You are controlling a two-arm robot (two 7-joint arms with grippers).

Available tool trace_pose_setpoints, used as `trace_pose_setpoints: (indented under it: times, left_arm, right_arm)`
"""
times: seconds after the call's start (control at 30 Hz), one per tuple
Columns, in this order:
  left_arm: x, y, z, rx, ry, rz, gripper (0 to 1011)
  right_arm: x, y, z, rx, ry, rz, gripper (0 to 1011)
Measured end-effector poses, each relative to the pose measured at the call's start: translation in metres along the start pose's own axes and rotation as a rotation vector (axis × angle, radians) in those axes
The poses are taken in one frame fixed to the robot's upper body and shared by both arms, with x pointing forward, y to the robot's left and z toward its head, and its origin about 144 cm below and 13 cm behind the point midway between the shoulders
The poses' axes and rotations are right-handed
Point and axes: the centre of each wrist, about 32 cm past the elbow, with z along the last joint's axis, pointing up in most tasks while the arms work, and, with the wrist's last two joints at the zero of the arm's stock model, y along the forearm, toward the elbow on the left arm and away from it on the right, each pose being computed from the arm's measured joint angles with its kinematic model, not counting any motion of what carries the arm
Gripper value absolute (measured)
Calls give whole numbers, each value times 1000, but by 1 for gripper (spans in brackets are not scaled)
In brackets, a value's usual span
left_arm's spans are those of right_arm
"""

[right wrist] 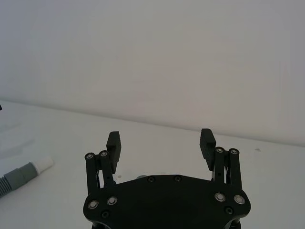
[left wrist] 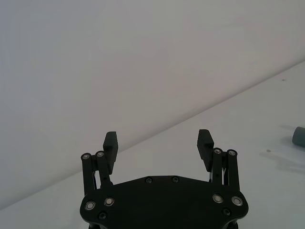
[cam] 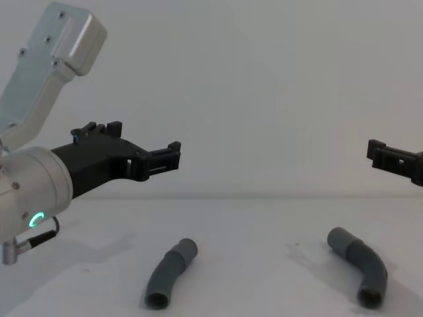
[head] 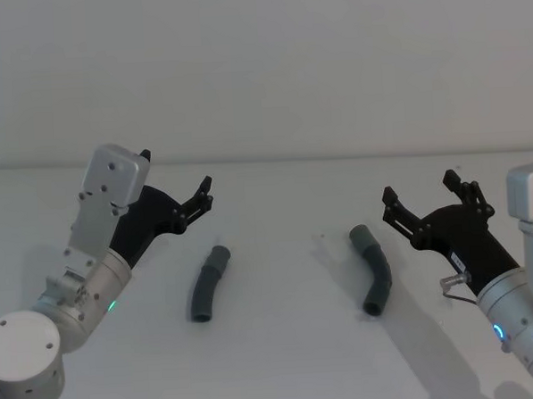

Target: Use both hands to pick up one end of the pipe from the table, align the ends, and insert them.

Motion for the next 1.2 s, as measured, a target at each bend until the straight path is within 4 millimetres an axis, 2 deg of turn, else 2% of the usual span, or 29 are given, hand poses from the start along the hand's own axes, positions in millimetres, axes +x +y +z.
trace_pose_setpoints:
  times: [1.2]
  left_arm:
    - [0,0,0,0,0,0,1001]
  right_arm:
    - [0,0,0,0,0,0,1002]
